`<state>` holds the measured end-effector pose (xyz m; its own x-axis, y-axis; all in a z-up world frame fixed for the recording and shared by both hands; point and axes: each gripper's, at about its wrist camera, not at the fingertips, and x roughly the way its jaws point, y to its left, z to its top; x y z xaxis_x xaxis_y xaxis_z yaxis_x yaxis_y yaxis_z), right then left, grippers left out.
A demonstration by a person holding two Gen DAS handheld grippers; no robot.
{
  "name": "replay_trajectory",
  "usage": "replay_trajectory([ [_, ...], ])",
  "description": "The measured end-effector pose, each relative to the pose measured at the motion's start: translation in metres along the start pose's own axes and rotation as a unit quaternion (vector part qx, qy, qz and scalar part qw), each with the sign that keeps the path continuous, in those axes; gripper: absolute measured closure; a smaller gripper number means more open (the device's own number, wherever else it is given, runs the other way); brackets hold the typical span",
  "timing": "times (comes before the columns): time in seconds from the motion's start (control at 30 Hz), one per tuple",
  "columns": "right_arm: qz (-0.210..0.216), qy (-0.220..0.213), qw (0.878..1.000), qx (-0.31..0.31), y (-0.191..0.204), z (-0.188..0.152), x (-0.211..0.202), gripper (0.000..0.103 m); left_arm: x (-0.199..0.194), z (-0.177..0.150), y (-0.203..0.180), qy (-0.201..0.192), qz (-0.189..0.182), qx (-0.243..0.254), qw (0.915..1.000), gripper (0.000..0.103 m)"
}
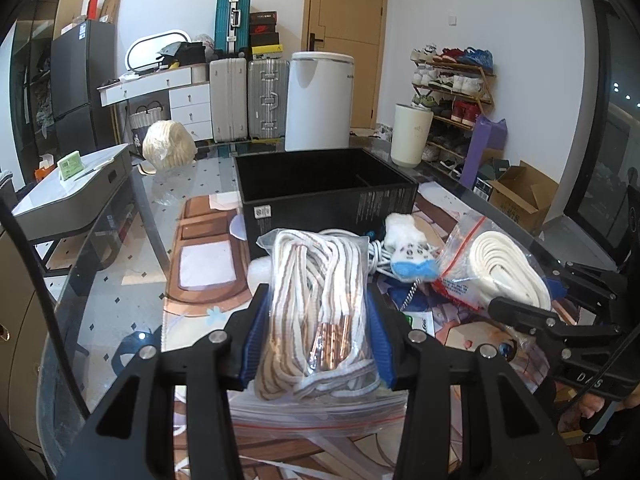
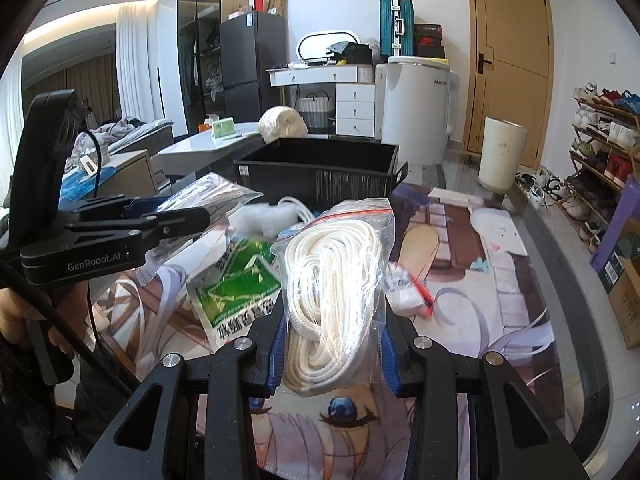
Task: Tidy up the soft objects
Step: 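Lift both rope bags and carry them toward the black box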
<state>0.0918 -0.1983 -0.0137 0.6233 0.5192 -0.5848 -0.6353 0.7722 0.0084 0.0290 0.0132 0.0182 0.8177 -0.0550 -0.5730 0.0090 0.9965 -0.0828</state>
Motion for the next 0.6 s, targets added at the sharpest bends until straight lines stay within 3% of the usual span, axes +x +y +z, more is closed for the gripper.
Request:
replay_trajectory([
  [0.6,0.038,-0.03,0.999,0.008,-0.009,0.058,-0.001,0.064,-0.016,0.032,0.007,-0.038,0.017,0.005,0.9991,0.058],
])
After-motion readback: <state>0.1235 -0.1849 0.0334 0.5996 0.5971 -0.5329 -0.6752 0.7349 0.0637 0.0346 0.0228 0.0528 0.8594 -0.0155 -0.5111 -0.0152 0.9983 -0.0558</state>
